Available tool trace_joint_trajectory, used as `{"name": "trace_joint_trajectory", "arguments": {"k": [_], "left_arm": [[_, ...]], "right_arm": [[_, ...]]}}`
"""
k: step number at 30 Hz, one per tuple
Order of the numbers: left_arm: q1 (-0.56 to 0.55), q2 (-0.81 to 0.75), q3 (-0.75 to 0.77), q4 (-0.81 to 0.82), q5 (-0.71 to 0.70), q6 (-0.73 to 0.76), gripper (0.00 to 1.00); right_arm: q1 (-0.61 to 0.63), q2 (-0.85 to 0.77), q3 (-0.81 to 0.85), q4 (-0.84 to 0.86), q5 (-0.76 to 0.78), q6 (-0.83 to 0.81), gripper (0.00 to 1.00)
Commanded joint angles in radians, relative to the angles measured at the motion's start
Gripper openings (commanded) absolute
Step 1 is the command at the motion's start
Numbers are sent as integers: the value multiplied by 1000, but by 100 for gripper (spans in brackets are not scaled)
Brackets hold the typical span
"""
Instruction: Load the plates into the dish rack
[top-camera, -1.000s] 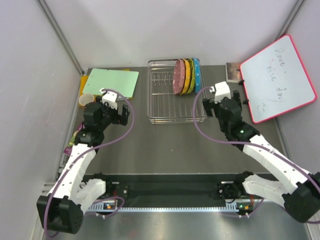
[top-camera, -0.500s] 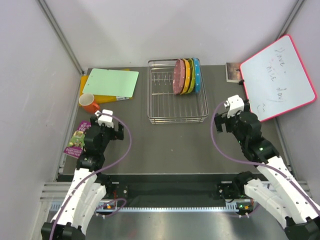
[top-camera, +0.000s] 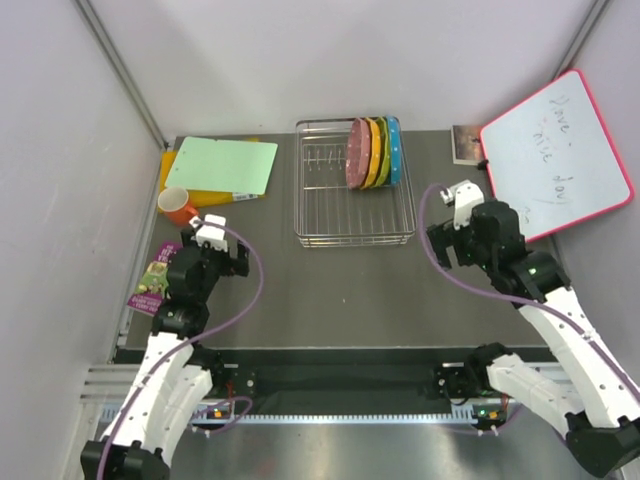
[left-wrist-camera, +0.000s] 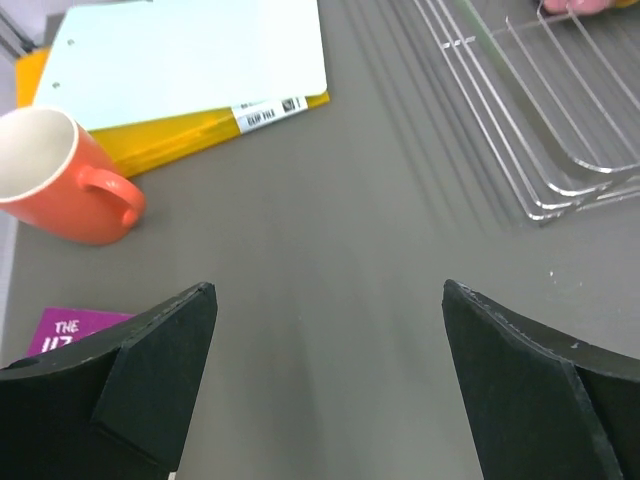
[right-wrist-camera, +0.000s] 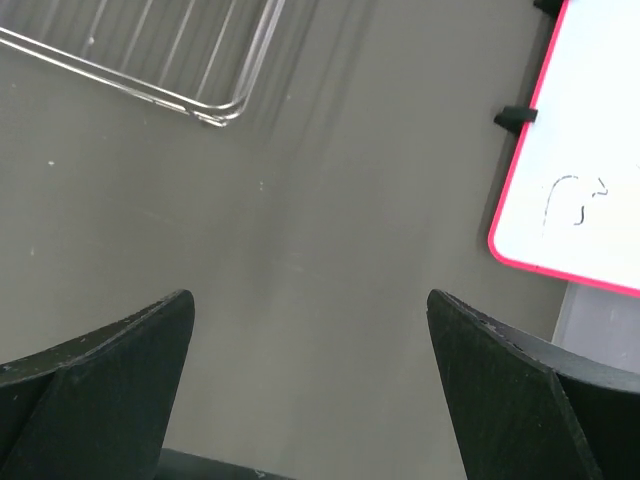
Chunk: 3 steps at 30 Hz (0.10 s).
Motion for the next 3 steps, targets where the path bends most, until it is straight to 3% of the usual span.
{"name": "trace_joint_trajectory", "arguments": {"k": [1,3], "left_arm": [[4,-37,48,49,-5,3,99],[4,-53,42,49,-2,5,99]], "right_arm": [[0,15,45,-21,69,27,100],[-2,22,26,-7,83,33,100]]}}
